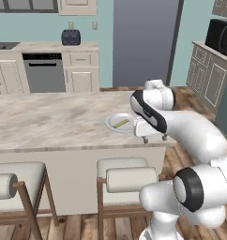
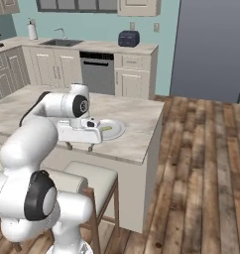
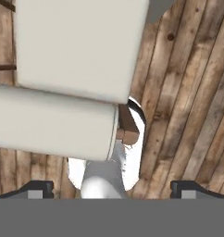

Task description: Retrieve the butter from the fridge and place it on a plate on the dining table. Then retrieve the butter knife by the fridge and place it near the plate.

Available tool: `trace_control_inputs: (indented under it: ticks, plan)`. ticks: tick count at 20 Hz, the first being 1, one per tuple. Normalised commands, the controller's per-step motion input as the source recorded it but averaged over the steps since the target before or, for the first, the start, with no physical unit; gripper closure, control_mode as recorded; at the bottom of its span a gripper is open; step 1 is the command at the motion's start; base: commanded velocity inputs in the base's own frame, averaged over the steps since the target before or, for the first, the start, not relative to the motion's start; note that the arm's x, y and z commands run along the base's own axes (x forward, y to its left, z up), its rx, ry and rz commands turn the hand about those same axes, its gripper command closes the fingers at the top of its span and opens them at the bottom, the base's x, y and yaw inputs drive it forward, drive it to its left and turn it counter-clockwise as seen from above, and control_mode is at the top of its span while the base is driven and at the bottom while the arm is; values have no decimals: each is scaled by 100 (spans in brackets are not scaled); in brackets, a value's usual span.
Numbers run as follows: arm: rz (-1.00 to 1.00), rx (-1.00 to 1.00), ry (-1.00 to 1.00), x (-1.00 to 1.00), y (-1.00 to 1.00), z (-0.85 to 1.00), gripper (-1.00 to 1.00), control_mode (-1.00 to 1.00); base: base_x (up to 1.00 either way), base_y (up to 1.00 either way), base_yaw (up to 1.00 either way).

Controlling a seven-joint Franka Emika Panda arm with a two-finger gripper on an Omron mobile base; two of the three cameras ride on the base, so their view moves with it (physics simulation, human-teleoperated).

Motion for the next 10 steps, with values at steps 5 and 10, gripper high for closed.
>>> trace_control_inputs:
  ticks: [5,10]
  plan:
    - [0,0,-7,-54,5,58,-100,-100,0,0,0]
    - [0,0,-3,-28,0,8,-100,-100,0,0,0]
